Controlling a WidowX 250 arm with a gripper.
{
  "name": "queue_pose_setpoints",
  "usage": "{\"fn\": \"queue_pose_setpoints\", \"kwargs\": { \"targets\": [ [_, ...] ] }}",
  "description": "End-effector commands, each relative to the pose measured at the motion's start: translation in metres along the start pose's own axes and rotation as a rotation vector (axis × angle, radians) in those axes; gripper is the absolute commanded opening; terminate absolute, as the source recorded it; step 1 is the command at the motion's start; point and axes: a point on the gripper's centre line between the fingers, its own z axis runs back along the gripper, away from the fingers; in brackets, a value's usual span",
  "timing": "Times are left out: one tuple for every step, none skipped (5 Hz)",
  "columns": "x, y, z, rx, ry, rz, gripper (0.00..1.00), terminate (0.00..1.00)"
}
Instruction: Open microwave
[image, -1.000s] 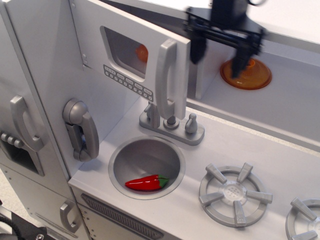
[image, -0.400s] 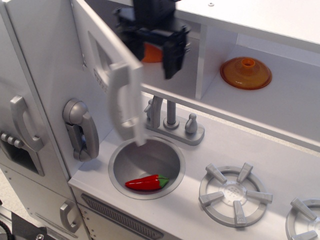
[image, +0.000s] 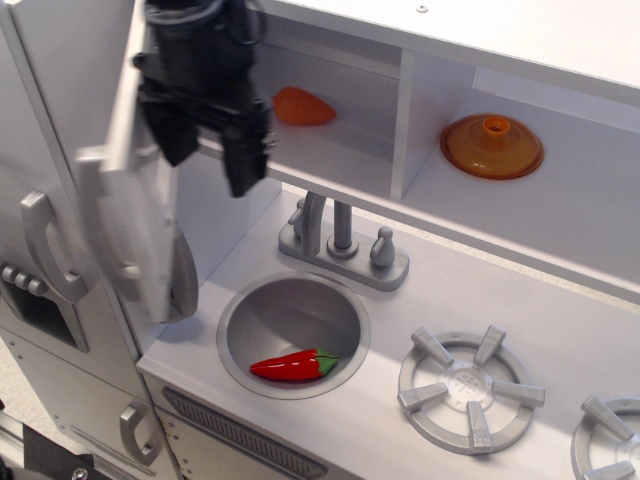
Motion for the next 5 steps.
{"fn": "queue_pose_setpoints", "kwargs": {
  "targets": [
    [-0.002,0.015,0.039,-0.025,-0.059,-0.001,1.00,0.00],
    [0.010,0.012,0.070,-0.099,-0.065,0.054,1.00,0.00],
    [0.016,0.012,0.078,-0.110,-0.052,0.083,1.00,0.00],
    [0.016,0.012,0.078,-0.110,-0.052,0.083,1.00,0.00],
    [0.016,0.012,0.078,-0.110,-0.052,0.083,1.00,1.00]
  ]
}}
